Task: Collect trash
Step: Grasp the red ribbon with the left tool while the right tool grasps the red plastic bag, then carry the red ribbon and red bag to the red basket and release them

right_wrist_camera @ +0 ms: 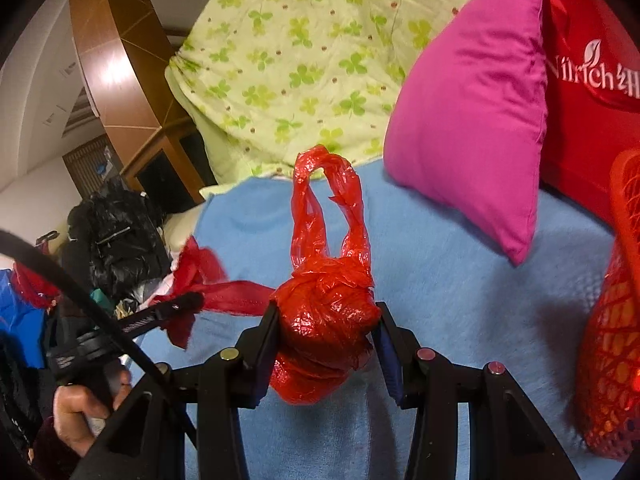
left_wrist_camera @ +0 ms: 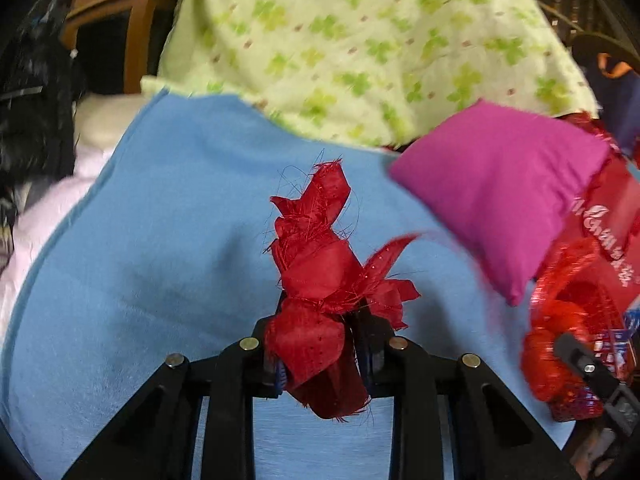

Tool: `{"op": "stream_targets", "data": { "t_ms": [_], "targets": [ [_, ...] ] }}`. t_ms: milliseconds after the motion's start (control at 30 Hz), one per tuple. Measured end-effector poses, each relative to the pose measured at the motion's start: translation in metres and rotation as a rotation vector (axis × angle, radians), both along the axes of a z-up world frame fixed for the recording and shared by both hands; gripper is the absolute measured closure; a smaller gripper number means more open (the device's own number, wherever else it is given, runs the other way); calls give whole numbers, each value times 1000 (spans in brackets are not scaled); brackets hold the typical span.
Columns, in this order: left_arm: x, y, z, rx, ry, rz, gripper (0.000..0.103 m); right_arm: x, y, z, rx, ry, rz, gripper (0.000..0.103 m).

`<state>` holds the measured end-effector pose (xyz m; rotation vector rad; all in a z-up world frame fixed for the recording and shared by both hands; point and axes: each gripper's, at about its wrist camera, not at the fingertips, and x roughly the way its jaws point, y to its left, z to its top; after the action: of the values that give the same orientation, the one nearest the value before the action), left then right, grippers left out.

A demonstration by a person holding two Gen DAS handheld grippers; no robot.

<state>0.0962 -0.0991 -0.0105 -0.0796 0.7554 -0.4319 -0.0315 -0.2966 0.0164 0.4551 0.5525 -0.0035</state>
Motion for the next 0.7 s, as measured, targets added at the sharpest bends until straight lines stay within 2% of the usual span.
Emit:
{"op": "stream_targets", "data": {
  "t_ms": [333, 700],
  "targets": [
    [-40, -38, 33, 6, -106, -134, 74, -27, -6, 20, -60, -80, -23, 55],
    [-73, -70, 39, -19, -151, -229, 74, -68, -28, 42, -105, -165, -55, 55]
  ]
}}
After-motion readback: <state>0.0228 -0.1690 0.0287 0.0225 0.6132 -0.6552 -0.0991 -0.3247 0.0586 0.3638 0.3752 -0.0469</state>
